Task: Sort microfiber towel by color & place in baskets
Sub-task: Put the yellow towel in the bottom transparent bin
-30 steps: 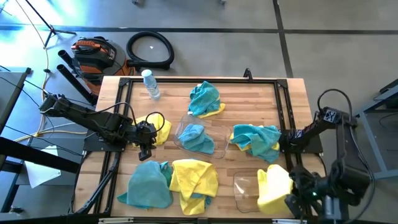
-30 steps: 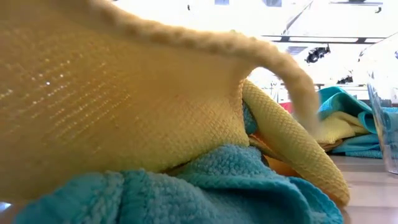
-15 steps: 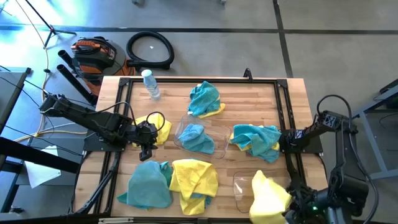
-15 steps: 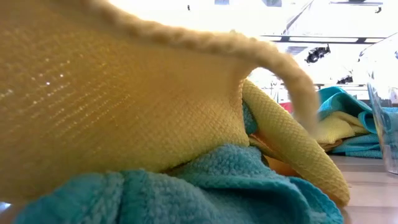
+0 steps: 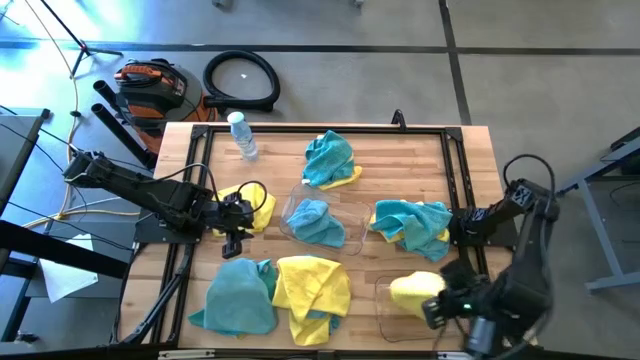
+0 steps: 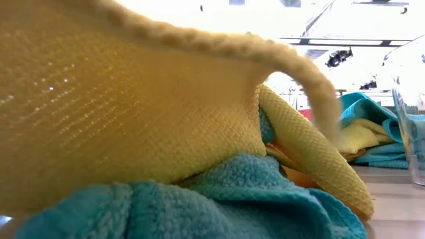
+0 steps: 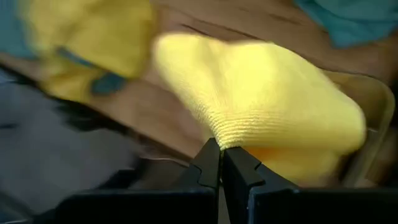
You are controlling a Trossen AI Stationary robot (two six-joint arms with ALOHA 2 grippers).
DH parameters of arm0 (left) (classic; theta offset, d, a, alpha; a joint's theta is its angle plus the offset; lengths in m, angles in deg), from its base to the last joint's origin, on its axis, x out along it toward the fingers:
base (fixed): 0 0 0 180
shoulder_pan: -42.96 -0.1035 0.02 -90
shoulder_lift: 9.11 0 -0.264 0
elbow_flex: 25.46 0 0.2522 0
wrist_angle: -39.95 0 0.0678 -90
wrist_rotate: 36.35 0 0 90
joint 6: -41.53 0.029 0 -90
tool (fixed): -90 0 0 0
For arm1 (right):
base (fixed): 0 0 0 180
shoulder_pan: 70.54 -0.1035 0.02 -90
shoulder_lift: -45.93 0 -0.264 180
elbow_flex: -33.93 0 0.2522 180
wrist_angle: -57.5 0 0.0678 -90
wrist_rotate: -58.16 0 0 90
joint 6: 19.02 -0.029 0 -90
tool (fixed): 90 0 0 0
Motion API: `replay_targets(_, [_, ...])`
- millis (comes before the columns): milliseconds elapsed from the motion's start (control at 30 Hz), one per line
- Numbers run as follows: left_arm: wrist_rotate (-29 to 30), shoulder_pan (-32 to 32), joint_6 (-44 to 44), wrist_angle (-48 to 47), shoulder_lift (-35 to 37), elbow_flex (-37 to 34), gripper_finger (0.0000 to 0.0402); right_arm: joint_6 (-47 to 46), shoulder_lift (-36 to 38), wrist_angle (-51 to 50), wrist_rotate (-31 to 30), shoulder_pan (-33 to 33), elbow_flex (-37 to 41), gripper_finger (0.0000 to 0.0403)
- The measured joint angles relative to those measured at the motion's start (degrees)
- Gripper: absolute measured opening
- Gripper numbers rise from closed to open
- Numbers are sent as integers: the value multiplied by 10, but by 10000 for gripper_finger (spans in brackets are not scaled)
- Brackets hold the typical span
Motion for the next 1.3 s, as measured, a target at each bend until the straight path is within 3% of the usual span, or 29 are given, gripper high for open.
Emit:
replay_targets(100, [0,0,15,0,0,0,110,2,-19,16,78,22,21,0])
replay_targets(333, [0,0,62,0,0,0,110,-15,-64,80,92,52,68,0])
replay_targets(700, [0,0,74,0,0,0,110,-30,-107,319,153,101,223,0])
replay_targets(900, [11,0,74,0,0,0,110,-29,-124,379,169,112,270,0])
replay_targets(1133, [12,0,74,0,0,0,110,-15,-129,376,149,112,273,3])
replay_targets(1300, [14,0,74,0,0,0,110,-11,-129,377,143,112,273,40])
